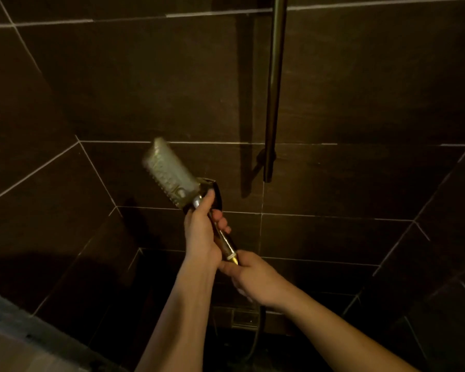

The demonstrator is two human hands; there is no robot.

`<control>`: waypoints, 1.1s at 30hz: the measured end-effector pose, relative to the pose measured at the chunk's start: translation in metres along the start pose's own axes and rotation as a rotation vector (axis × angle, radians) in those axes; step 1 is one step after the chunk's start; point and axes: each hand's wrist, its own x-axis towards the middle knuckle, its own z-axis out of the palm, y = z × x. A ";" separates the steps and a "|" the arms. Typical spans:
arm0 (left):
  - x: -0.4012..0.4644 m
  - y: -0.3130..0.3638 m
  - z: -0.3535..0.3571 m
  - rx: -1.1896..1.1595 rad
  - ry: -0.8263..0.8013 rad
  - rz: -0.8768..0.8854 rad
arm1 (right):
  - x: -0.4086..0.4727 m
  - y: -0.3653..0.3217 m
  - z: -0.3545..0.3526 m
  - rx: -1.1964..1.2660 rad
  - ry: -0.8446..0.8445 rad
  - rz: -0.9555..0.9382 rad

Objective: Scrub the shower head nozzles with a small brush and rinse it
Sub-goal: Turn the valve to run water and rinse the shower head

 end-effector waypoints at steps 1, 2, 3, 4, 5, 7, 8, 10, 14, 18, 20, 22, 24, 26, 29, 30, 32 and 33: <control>-0.001 -0.001 0.000 -0.005 -0.008 0.011 | 0.000 -0.001 -0.001 0.013 -0.008 -0.012; -0.003 -0.001 0.001 -0.008 -0.018 0.017 | 0.000 -0.001 -0.003 0.017 -0.004 -0.025; -0.003 0.000 0.001 0.005 -0.026 0.021 | 0.000 -0.001 -0.004 0.030 0.000 -0.033; -0.004 0.002 0.003 0.035 -0.026 0.028 | 0.000 -0.001 -0.004 0.046 0.005 -0.037; -0.004 0.004 0.005 0.073 -0.016 0.040 | 0.001 0.000 -0.004 0.053 0.021 -0.043; -0.002 0.006 0.008 0.147 0.006 0.072 | 0.001 0.002 0.000 0.040 0.083 -0.071; -0.003 0.006 0.010 0.176 0.015 0.096 | 0.002 0.003 0.002 0.021 0.119 -0.088; -0.005 0.006 0.012 0.212 0.044 0.171 | 0.004 0.003 0.003 -0.043 0.167 -0.119; -0.003 0.016 0.007 0.151 0.010 -0.002 | 0.005 0.002 0.004 0.019 0.126 -0.058; -0.005 0.016 0.004 0.181 0.018 -0.013 | 0.003 0.005 0.015 0.006 0.079 -0.076; -0.004 0.012 0.000 0.089 -0.026 0.009 | 0.003 0.004 0.015 0.055 0.053 -0.073; -0.003 0.011 -0.004 0.030 -0.089 0.035 | 0.002 0.002 0.008 0.129 0.001 -0.049; -0.001 0.012 -0.004 0.027 -0.102 0.068 | 0.001 0.000 0.002 0.143 -0.016 -0.052; -0.001 0.010 -0.002 0.028 -0.094 0.096 | 0.000 -0.001 -0.001 0.125 -0.002 -0.053; 0.000 0.005 -0.001 0.052 -0.032 0.168 | 0.003 0.002 -0.002 0.139 -0.006 -0.029; -0.001 0.003 -0.002 0.075 -0.031 0.171 | 0.004 0.004 -0.003 0.146 -0.016 -0.023; -0.002 0.001 -0.005 0.109 -0.048 0.150 | 0.006 0.009 -0.002 0.164 -0.052 -0.012; -0.002 -0.001 -0.007 0.127 -0.042 0.140 | 0.006 0.011 -0.002 0.175 -0.068 -0.006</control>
